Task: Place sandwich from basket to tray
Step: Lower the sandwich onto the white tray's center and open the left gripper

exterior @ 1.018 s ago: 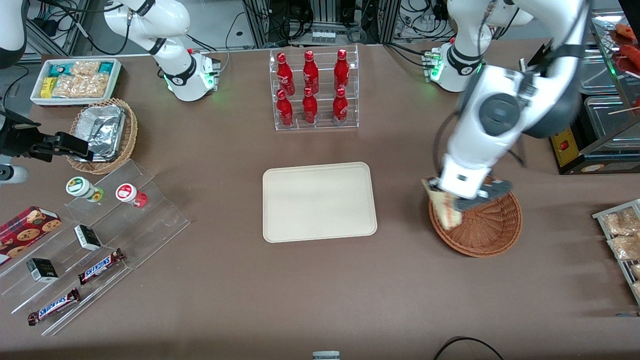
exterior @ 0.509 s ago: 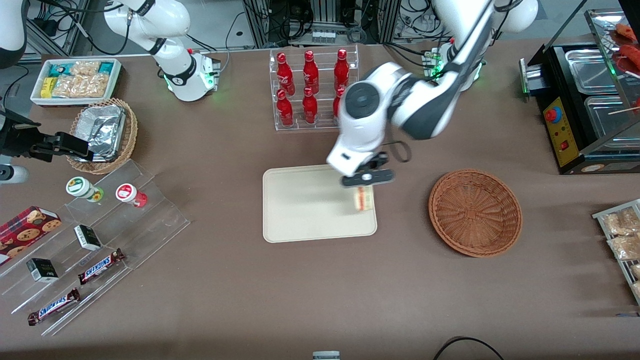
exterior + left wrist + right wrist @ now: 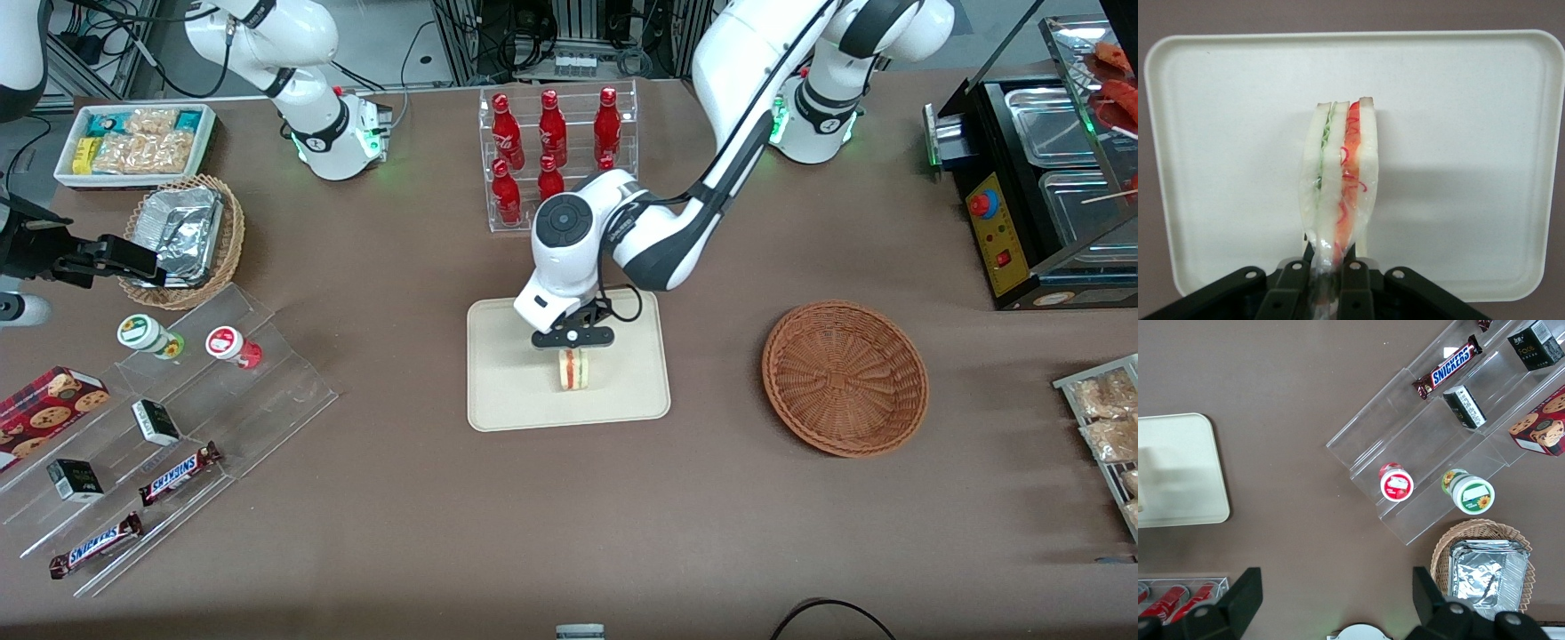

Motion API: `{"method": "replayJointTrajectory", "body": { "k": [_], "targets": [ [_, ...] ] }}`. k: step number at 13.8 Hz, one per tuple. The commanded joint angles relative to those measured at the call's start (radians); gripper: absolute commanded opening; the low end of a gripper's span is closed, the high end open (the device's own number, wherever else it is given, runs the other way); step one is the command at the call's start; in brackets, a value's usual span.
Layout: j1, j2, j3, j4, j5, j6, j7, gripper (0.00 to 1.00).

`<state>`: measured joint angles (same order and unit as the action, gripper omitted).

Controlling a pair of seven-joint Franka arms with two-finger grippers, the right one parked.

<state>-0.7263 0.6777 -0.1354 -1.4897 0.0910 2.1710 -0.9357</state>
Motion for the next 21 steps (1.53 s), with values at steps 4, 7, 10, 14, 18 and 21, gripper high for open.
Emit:
{"method": "replayJointTrajectory", "body": {
  "k": [4,7,10,14,18,21],
  "targets": [
    [-0.033,0.048,0.014,0.034,0.015,0.033,-0.071,0.00],
    [-0.033,0.057,0.016,0.032,0.016,0.059,-0.092,0.00],
    [-0.033,0.059,0.016,0.034,0.018,0.056,-0.083,0.34],
    [-0.028,0.019,0.020,0.036,0.018,-0.014,-0.089,1.00],
    [-0.021,-0.147,0.069,0.040,0.001,-0.155,-0.094,1.00],
    [-0.018,-0.298,0.153,0.022,-0.008,-0.328,-0.075,1.00]
  ]
}}
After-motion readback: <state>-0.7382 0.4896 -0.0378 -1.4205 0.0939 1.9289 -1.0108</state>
